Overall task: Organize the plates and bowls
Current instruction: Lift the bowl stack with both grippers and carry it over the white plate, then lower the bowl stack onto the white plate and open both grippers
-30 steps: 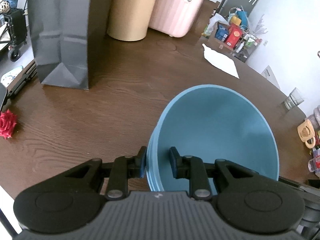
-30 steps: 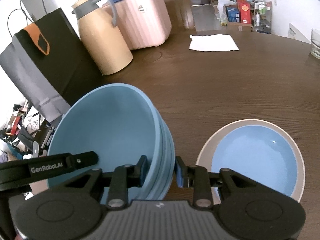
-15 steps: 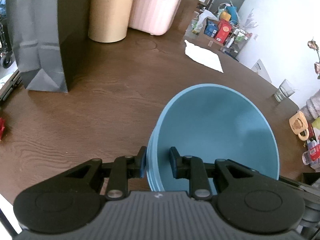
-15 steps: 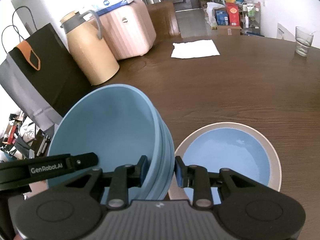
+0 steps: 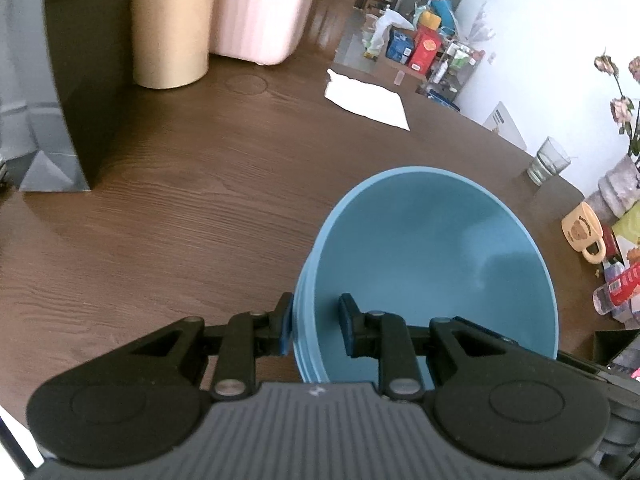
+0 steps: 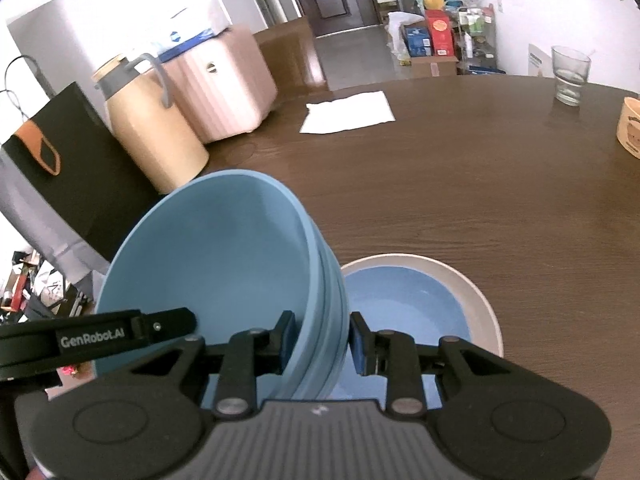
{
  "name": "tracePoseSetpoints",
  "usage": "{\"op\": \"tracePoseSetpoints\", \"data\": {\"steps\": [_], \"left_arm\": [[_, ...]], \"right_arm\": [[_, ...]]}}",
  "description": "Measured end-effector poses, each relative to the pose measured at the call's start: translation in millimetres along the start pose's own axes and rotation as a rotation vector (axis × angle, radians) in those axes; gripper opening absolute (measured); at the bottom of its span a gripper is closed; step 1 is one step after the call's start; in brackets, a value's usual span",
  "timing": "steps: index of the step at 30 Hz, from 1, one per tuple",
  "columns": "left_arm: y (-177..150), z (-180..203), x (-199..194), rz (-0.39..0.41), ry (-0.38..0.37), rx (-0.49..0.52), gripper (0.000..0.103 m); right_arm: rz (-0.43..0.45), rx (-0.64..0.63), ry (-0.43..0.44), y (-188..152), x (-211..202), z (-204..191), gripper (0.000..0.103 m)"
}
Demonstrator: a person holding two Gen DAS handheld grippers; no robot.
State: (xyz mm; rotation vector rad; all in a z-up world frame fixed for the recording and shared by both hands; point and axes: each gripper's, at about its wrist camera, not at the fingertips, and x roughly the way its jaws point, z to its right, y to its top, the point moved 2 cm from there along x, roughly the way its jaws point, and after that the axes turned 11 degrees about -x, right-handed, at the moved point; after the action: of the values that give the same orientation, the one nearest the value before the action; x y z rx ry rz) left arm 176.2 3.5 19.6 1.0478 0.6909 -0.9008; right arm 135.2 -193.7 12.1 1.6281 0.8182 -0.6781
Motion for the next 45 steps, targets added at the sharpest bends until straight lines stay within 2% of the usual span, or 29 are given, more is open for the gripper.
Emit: {"op": "tracePoseSetpoints", "data": {"steps": [10, 20, 45], "left_arm": [[-13.6, 37.9, 24.1, -0.032, -0.005, 0.015, 0.024], [-22.5, 53.9, 46.8, -0.05, 0.022, 0.015, 0.024], [-33.5, 51.0, 68.6, -0.053, 0.024, 0.009, 0.024]], "right_arm": [[-0.008, 0.03, -0.009, -3.7, 1.7, 47.3, 0.027], [-0.034, 0.056, 0.015, -7.3, 20.5, 77.8, 0.027], [-0.027, 0.028, 0.017, -17.6, 38.4, 87.1, 0.027]]}}
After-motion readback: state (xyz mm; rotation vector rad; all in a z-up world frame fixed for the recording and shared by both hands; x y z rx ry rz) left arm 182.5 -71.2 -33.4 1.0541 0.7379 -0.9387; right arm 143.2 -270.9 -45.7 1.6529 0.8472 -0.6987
